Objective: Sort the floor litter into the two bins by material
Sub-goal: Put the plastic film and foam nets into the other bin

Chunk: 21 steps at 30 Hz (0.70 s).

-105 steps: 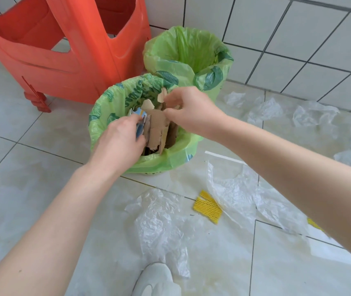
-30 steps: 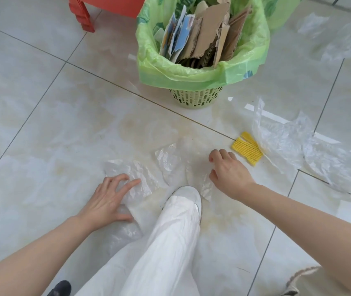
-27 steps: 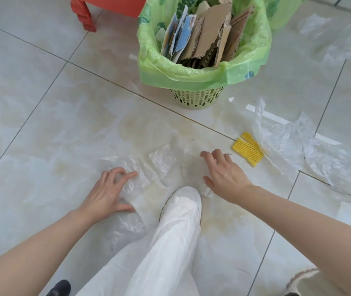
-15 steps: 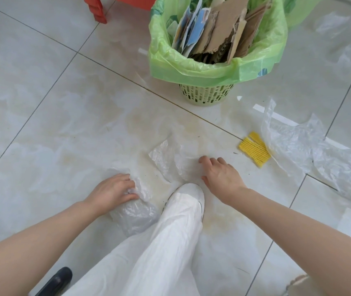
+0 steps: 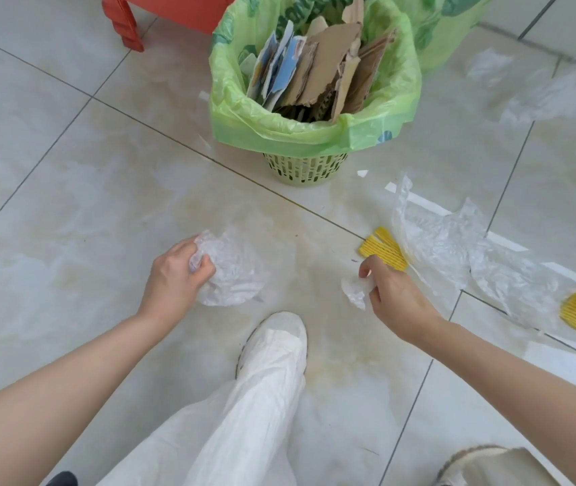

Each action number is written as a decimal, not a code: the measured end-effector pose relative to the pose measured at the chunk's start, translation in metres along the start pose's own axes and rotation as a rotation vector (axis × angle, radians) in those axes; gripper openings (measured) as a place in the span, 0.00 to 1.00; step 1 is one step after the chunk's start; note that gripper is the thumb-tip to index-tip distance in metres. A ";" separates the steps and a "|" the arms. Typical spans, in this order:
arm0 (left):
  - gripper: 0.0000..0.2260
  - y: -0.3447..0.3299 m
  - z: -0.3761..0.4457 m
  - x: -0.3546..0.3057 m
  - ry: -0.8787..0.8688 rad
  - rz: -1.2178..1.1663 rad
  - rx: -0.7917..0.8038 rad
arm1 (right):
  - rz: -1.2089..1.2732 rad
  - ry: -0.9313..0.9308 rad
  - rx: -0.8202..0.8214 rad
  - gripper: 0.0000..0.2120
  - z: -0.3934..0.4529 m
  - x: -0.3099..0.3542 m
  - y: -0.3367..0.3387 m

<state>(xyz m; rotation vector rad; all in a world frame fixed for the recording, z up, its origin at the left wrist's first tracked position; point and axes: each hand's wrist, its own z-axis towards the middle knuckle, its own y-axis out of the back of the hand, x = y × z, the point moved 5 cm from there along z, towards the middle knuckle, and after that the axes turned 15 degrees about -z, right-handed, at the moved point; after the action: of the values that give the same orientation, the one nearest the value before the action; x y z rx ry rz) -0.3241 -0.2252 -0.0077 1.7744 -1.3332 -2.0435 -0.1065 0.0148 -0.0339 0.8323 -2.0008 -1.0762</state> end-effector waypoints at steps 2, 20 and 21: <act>0.16 -0.011 0.011 -0.017 0.015 -0.023 -0.033 | -0.003 -0.032 -0.046 0.16 -0.004 -0.012 0.005; 0.30 -0.106 0.033 -0.017 0.136 0.270 0.394 | -0.331 -0.201 0.097 0.27 0.005 -0.052 -0.015; 0.26 -0.107 0.034 -0.018 0.129 0.298 0.395 | -0.363 -0.197 0.096 0.25 0.008 -0.050 -0.014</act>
<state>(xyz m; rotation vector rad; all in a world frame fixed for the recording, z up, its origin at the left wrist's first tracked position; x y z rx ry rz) -0.3009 -0.1323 -0.0692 1.6758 -1.9259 -1.5651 -0.0827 0.0518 -0.0630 1.2161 -2.1272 -1.3146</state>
